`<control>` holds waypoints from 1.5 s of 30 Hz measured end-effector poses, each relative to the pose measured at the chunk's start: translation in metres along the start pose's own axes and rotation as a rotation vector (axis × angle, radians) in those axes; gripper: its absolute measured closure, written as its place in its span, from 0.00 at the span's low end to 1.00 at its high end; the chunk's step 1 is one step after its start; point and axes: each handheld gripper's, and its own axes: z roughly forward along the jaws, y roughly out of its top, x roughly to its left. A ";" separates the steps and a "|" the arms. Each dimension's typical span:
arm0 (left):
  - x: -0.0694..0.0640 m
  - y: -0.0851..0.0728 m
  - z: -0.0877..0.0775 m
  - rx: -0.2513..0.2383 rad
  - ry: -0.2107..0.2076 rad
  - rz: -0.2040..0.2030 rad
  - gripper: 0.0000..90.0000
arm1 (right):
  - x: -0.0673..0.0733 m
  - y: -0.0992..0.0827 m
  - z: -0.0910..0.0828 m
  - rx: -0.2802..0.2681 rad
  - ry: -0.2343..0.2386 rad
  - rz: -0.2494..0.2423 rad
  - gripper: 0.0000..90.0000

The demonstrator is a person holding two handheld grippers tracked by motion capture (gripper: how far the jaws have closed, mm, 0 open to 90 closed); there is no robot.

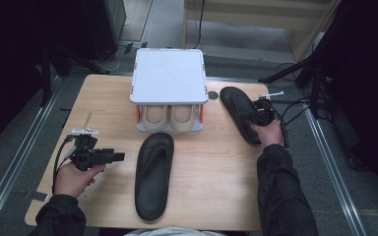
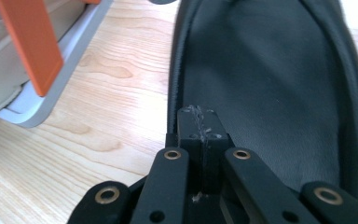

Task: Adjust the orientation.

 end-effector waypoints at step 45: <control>0.003 -0.009 -0.003 0.016 0.018 -0.024 0.40 | -0.031 0.006 -0.018 -0.097 -0.043 0.131 0.77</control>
